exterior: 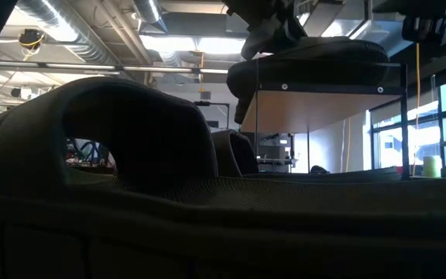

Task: Pick and place slides into the shelf
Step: Put the black slide on the shelf

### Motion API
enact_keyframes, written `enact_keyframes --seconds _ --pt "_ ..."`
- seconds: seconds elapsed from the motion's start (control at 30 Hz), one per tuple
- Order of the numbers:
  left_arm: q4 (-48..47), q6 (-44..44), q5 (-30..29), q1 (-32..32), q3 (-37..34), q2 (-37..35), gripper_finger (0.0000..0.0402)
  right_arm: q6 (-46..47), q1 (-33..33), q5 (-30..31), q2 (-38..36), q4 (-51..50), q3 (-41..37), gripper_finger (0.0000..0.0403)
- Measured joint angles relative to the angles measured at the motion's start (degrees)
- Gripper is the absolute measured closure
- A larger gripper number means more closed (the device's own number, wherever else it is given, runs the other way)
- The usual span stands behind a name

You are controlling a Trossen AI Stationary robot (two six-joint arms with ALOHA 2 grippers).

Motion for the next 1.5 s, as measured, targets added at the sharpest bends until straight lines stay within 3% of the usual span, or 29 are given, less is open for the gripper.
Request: enact_keyframes --seconds 0.77,1.5 --pt "0.0 0.0 -1.2 -0.1 0.0 0.0 0.0224 2.3 -8.4 -0.2 -0.1 -12.4 0.0 0.0236" --pt "0.0 0.0 -1.4 -1.8 0.0 0.0 0.0224 3.1 -10.0 0.0 0.0 -13.0 0.0 0.0236"
